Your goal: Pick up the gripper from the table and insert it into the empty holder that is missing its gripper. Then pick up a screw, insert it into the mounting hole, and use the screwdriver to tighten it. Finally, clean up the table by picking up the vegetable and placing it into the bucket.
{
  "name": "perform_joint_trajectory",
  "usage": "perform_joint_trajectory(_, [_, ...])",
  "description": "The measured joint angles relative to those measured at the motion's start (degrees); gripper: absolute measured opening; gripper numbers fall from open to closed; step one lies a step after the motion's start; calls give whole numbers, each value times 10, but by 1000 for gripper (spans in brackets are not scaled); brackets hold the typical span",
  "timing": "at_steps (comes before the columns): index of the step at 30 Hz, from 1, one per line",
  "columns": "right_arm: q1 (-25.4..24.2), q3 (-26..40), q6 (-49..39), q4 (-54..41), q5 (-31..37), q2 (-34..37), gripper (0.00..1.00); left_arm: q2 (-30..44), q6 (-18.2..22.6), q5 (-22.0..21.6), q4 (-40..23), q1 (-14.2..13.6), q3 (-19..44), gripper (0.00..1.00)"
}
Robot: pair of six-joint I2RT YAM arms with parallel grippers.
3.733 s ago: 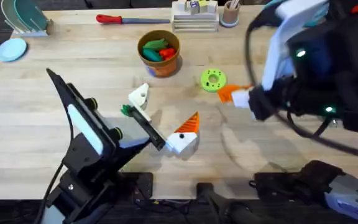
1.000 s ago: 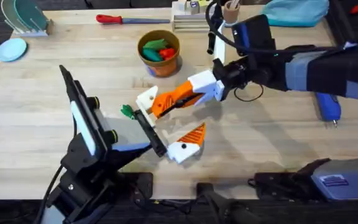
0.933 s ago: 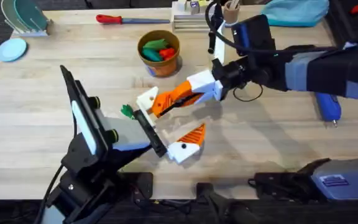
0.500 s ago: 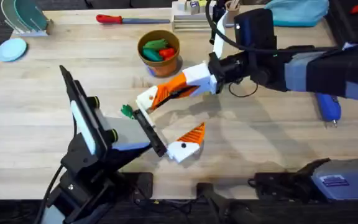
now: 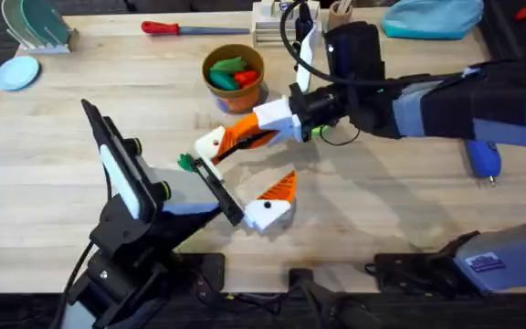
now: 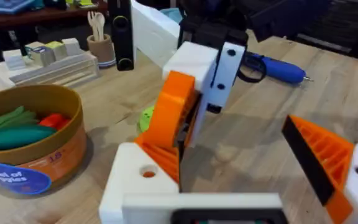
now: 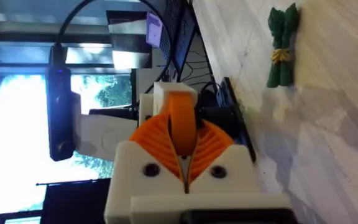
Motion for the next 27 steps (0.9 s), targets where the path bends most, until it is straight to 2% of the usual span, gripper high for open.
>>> perform_joint_trajectory(10, [1, 0, 15, 8, 0, 2, 19, 0, 0, -2, 0, 1, 0, 993])
perform_joint_trajectory(13, [1, 0, 17, 8, 1, 2, 84, 0, 0, -2, 0, 1, 0, 993])
perform_joint_trajectory(18, [5, 0, 15, 7, 2, 4, 254, 0, 3, 4, 0, 1, 0, 993])
perform_joint_trajectory(27, [9, 0, 3, 3, -13, 13, 499, 0, 10, 17, 3, -1, 0, 993])
